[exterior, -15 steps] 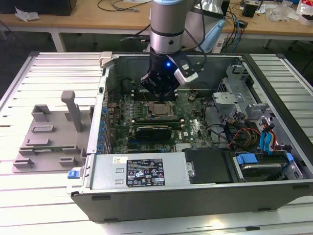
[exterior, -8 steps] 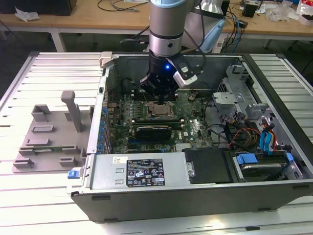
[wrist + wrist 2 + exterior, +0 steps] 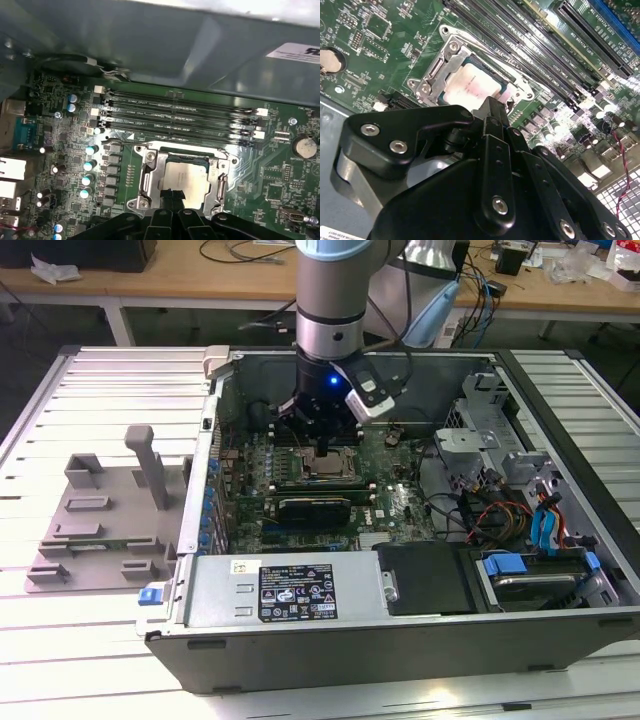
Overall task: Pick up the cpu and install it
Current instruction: 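Close the cpu cover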
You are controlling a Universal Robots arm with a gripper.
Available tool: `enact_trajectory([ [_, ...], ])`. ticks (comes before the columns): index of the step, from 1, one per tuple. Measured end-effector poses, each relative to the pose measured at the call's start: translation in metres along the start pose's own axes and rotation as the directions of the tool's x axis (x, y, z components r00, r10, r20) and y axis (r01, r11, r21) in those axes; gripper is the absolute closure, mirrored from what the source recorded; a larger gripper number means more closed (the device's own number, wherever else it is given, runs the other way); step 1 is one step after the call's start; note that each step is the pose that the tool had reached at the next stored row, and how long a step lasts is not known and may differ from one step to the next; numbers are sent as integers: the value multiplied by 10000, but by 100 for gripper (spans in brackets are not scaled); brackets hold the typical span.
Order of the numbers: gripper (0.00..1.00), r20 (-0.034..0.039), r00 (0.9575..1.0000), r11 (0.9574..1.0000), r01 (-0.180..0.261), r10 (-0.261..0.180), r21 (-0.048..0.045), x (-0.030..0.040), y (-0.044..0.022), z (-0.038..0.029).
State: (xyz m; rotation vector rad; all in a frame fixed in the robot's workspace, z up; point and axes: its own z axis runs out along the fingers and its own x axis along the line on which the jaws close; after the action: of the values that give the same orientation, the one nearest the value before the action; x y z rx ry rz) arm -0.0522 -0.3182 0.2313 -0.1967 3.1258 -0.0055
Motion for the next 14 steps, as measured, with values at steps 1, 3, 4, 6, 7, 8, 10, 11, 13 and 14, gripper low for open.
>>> enact_trajectory([
  [1, 89, -1, 10000, 10000, 1, -1, 1, 8, 1, 7],
  [3, 89, -1, 10000, 10000, 1, -1, 1, 10, 1, 7],
  [4, 89, -1, 10000, 10000, 1, -1, 1, 11, 1, 7],
  [6, 89, 7, 10000, 10000, 0, 0, -1, 71, 9, 15],
  [7, 89, 7, 10000, 10000, 1, -1, 1, 80, 10, 35],
  [8, 89, 9, 10000, 10000, 2, -2, 1, 80, 10, 45],
  [10, 89, 8, 10000, 10000, -1, 1, 1, 84, 11, 71],
  [11, 89, 8, 10000, 10000, 1, -1, 1, 95, 12, 91],
  [13, 89, 8, 10000, 10000, 0, 0, 1, 132, 17, 127],
  [14, 89, 7, 10000, 10000, 0, 0, 2, 139, 17, 135],
])
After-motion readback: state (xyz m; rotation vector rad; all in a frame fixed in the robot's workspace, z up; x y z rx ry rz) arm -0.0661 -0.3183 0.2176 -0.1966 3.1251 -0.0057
